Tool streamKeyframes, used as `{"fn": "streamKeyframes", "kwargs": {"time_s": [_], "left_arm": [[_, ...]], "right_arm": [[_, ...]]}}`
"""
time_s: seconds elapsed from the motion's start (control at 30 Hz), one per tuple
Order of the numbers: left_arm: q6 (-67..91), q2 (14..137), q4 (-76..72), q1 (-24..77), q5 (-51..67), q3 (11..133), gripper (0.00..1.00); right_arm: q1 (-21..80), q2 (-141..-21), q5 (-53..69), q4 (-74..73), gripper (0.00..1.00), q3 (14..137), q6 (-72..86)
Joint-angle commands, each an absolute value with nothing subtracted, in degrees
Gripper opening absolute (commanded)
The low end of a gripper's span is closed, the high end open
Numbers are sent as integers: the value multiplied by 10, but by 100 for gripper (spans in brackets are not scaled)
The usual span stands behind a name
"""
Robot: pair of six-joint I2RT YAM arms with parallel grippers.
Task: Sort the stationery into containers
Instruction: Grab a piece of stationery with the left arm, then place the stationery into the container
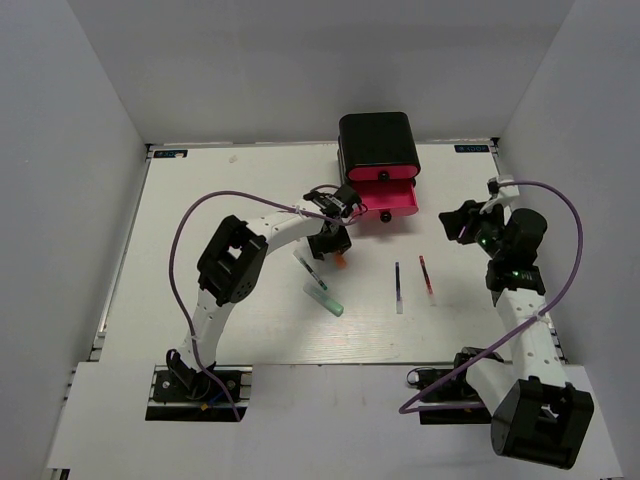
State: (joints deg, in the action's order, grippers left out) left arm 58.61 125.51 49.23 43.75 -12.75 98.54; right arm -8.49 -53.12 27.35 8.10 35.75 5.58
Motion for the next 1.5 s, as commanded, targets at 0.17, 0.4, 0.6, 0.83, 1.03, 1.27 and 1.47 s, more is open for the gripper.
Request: {"fn": "streamKeyframes", "kwargs": {"time_s": [0.17, 0.4, 0.6, 0.83, 1.03, 1.27, 1.47], "left_arm": [[588, 1253, 512, 441, -142, 991, 28], [546, 1178, 498, 441, -163, 956, 5], [345, 1070, 379, 446, -157, 912, 0], [4, 1007, 179, 446, -12, 855, 0], [-159, 1050, 101, 446, 104, 882, 3], [-192, 1123, 33, 446, 70, 949, 4], [-205, 1172, 7, 446, 34, 984, 8]], "right_arm": [[-107, -519, 311, 116, 49, 346, 69], [-117, -505, 334, 137, 52, 331, 69], [-127, -508, 408, 152, 58, 322, 54], [-127, -510, 520, 208, 16, 295, 54], [-129, -504, 553, 243, 12, 274, 45], [-132, -490, 552, 246, 15, 267, 33], [-136, -489, 553, 250, 20, 265, 37]]}}
